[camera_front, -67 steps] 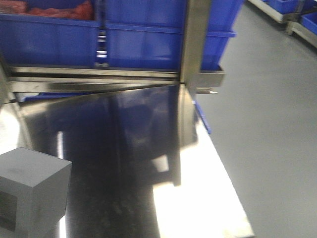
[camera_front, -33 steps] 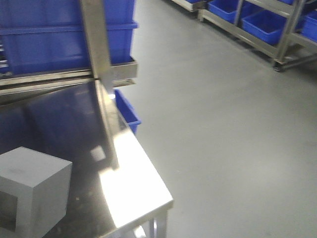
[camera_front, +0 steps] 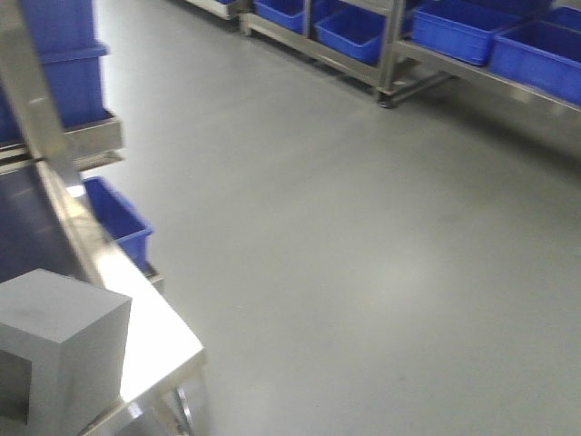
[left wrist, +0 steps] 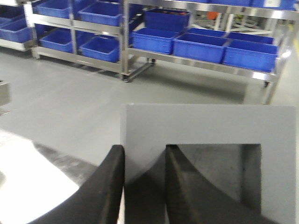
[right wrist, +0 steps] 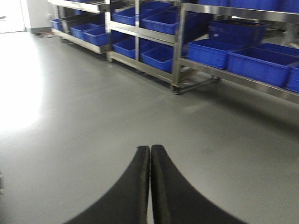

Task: Sort gray base to blue bin
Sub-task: 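Drive the base away from the table, turning toward the bin shelves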

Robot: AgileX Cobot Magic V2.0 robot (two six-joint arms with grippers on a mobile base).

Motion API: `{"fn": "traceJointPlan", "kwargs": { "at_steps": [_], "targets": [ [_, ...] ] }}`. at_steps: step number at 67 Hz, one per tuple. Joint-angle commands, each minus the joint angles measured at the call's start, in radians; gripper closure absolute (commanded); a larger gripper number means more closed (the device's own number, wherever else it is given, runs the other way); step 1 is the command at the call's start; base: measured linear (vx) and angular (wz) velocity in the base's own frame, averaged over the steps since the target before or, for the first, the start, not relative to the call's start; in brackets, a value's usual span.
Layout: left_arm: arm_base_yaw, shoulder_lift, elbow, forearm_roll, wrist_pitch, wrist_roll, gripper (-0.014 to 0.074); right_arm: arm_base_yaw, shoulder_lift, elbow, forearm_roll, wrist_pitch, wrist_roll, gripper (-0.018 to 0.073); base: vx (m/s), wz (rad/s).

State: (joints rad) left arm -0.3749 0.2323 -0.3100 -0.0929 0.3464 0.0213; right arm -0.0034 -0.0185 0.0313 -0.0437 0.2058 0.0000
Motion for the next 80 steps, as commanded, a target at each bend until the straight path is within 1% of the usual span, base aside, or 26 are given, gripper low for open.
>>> {"fn": "traceJointPlan", "kwargs": {
  "at_steps": [1,15,54,67,80],
  "targets": [
    [-0.008,0.008,-0.032,-0.016,-0.103,-0.006,0.0603,-0.002,-0.007,0.006,-0.009,-0.079,-0.012,0.0564,-0.04,-0.56],
    [-0.008,0.008,-0.032,-0.016,-0.103,-0.006,0.0603,-0.002,-0.007,0.006,-0.009,-0.079,-0.012,0.0564,-0.01,-0.69],
    [-0.008,0.008,-0.032,-0.015,-0.104,-0.006,0.0603,-0.002,-0.007,0.006,-0.009,-0.08,-0.012,0.0564,0.07,-0.87],
    [-0.008,0.008,-0.032,-0.015,-0.104,-0.006,0.0603,-0.002,-0.007,0.006,-0.009,-0.08,-0.012,0.0564,0.16,-0.58],
    [-0.008,0.008,-0.032,-0.015,-0.104,-0.006,0.0603,-0.002,-0.007,0.006,-0.009,-0.08,-0.012,0.0564,0.2,-0.32]
  ]
}}
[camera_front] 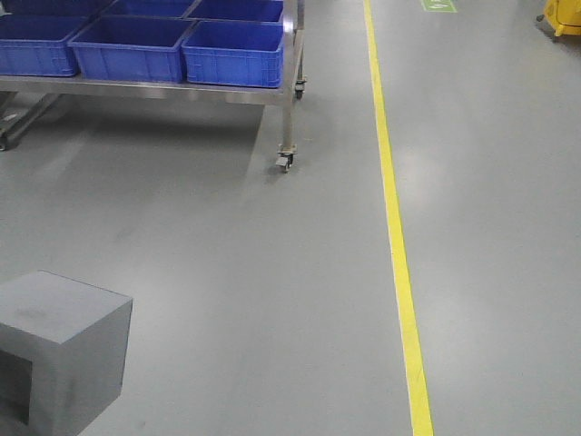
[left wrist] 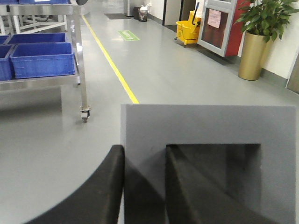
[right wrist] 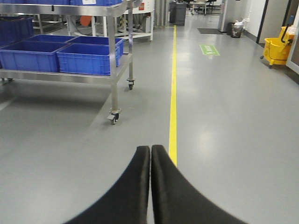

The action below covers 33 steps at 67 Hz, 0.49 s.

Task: Sort gray base to blue bin
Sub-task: 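Drive the base away from the table, turning toward the bin shelves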

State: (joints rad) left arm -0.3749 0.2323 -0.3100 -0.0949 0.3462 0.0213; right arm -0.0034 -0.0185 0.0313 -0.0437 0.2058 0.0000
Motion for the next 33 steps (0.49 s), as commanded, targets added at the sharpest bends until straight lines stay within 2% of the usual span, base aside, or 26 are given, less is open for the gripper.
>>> {"fn": "traceJointPlan", "kwargs": {
  "at_steps": [1,33],
  "targets": [
    [-0.008,0.008,-0.032,-0.013,-0.104,-0.006,0.0603,-0.002,-0.007,0.006,-0.009,-0.08,-0.012,0.0564,0.24,-0.2],
    [-0.008,0.008,-0.032,-0.013,-0.103,-0.006,0.0603,-0.002,-0.007,0.006,-0.009,-0.079,-0.012,0.0564,0.35,-0.05]
  ]
}}
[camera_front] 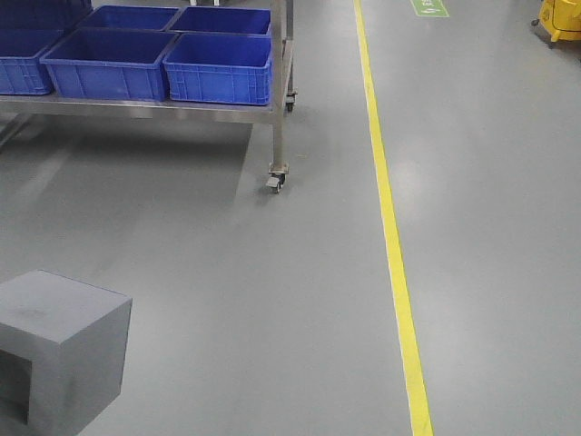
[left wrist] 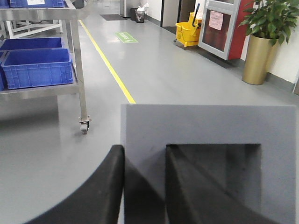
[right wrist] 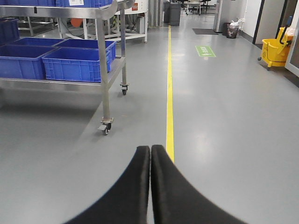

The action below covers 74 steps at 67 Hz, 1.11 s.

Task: Sort gray base to blue bin
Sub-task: 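Drive the base away from the table, turning toward the bin shelves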

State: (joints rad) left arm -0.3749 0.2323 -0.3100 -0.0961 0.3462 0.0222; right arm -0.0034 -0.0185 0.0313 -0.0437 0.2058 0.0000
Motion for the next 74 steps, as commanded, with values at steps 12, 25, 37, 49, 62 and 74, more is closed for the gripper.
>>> {"fn": "traceJointPlan", "kwargs": {
  "at_steps": [12,25,37,49,62,74],
  "targets": [
    [-0.008,0.008,-0.032,-0.011,-0.103,-0.007,0.0603,-0.002,-0.007,0.006,-0.009,-0.079,-0.012,0.0564,0.41,-0.04],
    [-0.008,0.008,-0.032,-0.011,-0.103,-0.007,0.0603,-0.002,-0.007,0.006,-0.009,-0.079,-0.012,0.0564,0.39,-0.15],
    [-0.008,0.008,-0.032,-0.011,-0.103,-0.007,0.0603,-0.002,-0.007,0.006,-0.009,-0.079,-0.012,0.0564,0.39,-0.19],
    [-0.008,0.008,-0.032,-0.011,-0.103,-0.007,0.0603,-0.002,-0.007,0.006,-0.009,-0.079,-0.012,0.0564,0.39,-0.14],
    [-0.008,0.008,-0.032,-0.011,-0.103,-0.007,0.0603,-0.002,-0.007,0.006,-0.009,-0.079,-0.012,0.0564,0.4,-0.07],
    [-0.008,0.008,-0.032,-0.011,-0.103,-0.007,0.0603,-0.002,-0.007,0.006,-0.009,-0.079,-0.012,0.0564,0.41,-0.01]
  ]
}}
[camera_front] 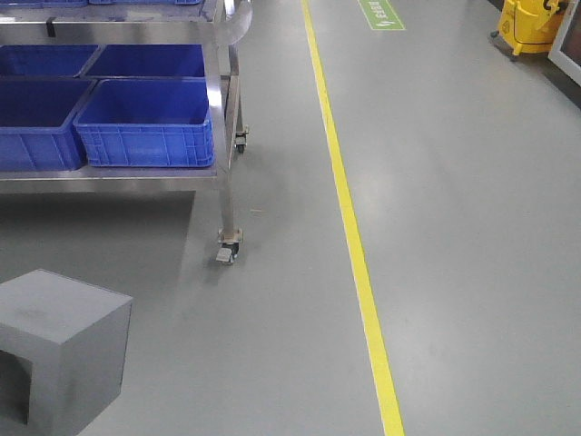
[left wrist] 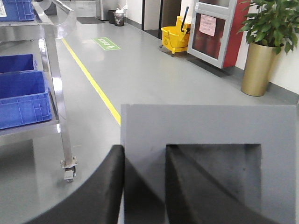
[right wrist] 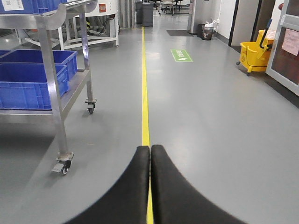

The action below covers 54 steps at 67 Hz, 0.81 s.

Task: Sort gray base to blue bin
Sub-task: 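Drive the base away from the table, turning toward the bin shelves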

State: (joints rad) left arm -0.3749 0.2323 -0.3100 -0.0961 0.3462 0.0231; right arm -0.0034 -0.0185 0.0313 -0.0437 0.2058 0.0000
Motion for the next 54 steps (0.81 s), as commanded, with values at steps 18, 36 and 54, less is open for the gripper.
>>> {"fn": "traceJointPlan", "kwargs": {
  "at_steps": [18,36,54],
  "targets": [
    [-0.008,0.008,-0.032,-0.011,-0.103,-0.008,0.0603,-0.002,-0.007,0.006,-0.009,-0.079,-0.012,0.0564,0.41,0.04],
    [-0.008,0.008,-0.032,-0.011,-0.103,-0.008,0.0603,-0.002,-0.007,0.006,-0.009,-0.079,-0.012,0.0564,0.4,0.07],
    [-0.008,0.008,-0.032,-0.011,-0.103,-0.008,0.0603,-0.002,-0.007,0.006,-0.009,-0.079,-0.012,0.0564,0.35,0.39]
  ]
}}
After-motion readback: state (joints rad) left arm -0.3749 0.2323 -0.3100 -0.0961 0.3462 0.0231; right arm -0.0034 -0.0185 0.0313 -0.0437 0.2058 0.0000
